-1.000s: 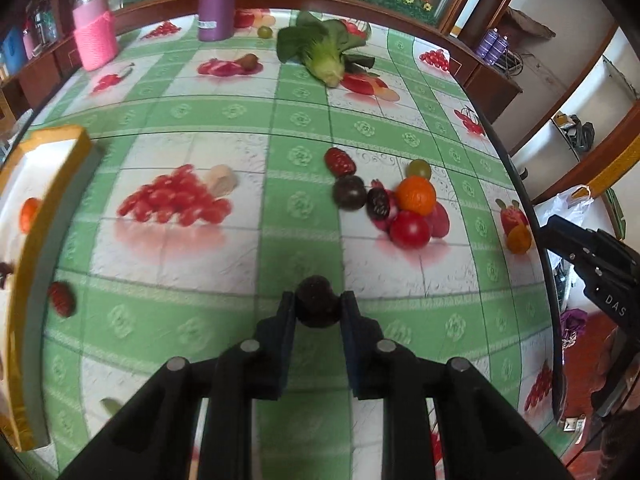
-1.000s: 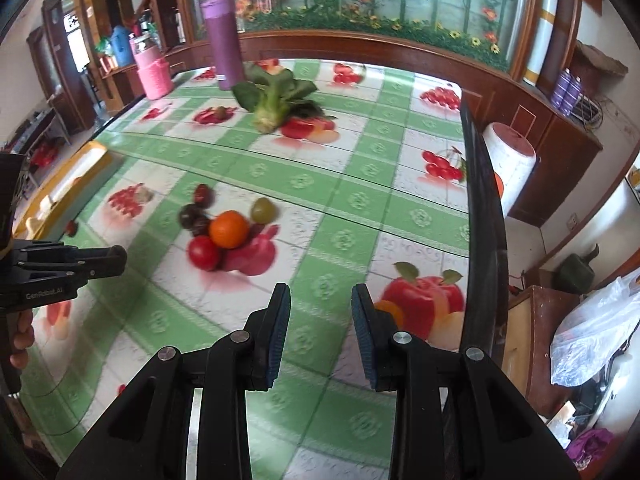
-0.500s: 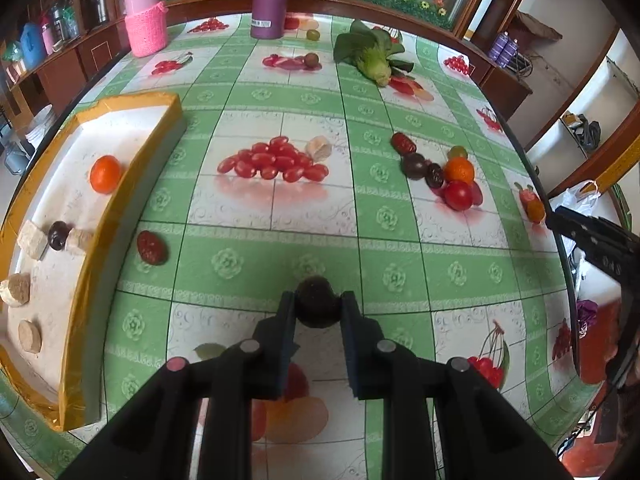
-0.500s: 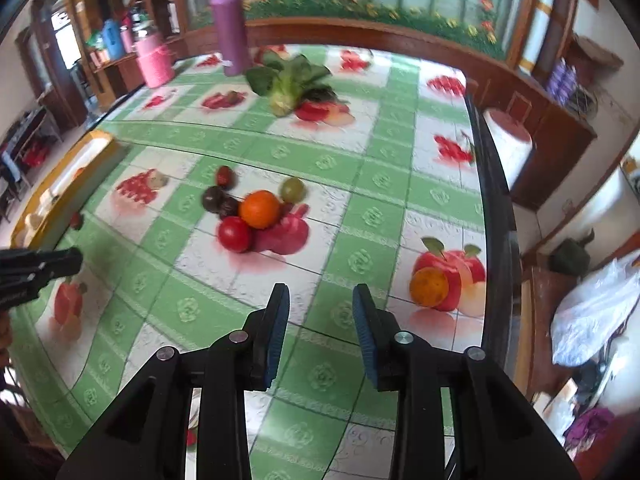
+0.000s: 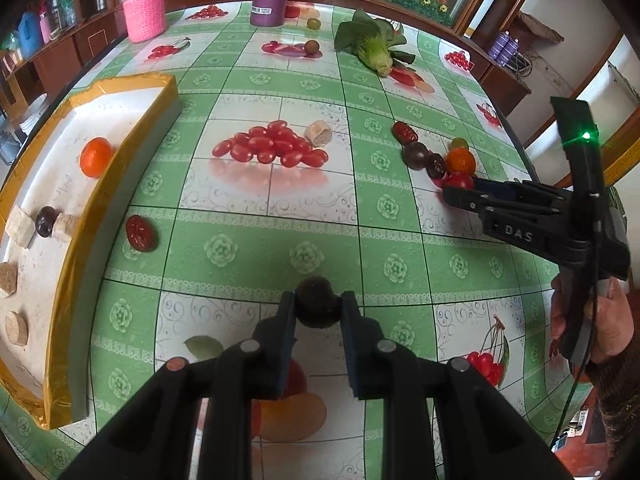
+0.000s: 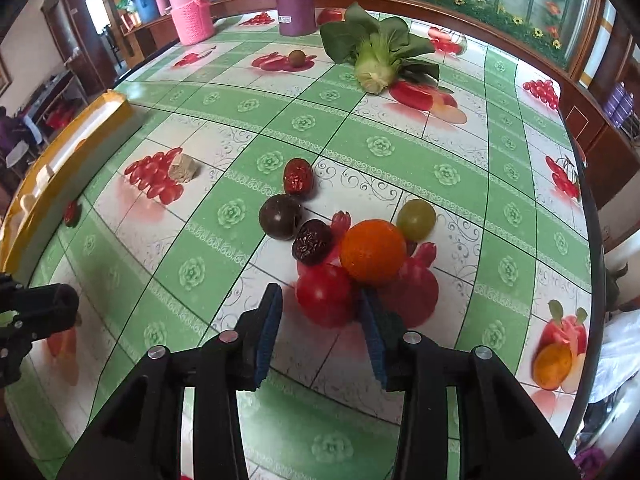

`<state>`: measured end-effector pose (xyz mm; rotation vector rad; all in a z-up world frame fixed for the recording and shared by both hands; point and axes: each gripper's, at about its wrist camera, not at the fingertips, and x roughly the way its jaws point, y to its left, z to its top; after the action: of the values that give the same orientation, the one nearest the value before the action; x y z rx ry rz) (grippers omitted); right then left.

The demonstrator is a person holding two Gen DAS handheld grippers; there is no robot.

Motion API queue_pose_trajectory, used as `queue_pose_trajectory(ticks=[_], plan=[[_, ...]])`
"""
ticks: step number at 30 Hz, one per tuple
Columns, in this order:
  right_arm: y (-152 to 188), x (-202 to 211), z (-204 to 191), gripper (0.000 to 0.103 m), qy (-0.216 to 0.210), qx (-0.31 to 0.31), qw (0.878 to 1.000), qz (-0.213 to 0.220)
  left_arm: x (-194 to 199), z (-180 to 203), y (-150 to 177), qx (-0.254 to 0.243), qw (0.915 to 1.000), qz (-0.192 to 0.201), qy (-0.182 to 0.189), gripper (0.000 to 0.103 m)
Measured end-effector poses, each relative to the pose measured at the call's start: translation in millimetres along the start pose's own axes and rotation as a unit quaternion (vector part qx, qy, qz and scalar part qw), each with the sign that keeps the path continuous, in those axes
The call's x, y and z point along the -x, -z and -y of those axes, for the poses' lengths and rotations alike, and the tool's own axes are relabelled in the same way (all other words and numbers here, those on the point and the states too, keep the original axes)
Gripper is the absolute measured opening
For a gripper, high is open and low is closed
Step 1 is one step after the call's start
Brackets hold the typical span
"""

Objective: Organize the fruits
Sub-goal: 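Grasp the red tomato with the right gripper, then carry the red tomato and dark fruit over the white tray with both grippers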

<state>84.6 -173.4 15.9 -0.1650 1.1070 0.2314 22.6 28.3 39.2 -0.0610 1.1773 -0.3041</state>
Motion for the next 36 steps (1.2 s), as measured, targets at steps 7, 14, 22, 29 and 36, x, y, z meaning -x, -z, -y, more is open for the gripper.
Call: queue_pose_trajectory(ticks=[7, 14, 22, 29, 36], plan=[[13, 19, -1, 0.03, 0.008, 0.007, 1.0, 0.016, -8, -13, 3, 0.019, 0.9992, -0.021, 0.027, 0.025], [30, 61, -10, 0.03, -0.007, 0.03, 0.998, 0.051, -4, -9, 8, 0.012, 0.9995, -0.018, 0.022, 0.025], [29, 73, -30, 0.03, -0.01, 0.041, 0.998, 0.052, 22, -10, 5, 0.008, 0.9994, 0.012, 0.031, 0.025], [8, 79, -70, 0.03, -0.028, 0.073, 0.995, 0.062, 44, -35, 5, 0.028, 0.9988, 0.035, 0.019, 0.025], [-22, 74, -124, 0.03, -0.052, 0.112, 0.99, 0.068, 63, -80, 8, 0.058, 0.9968, 0.055, -0.003, 0.025]])
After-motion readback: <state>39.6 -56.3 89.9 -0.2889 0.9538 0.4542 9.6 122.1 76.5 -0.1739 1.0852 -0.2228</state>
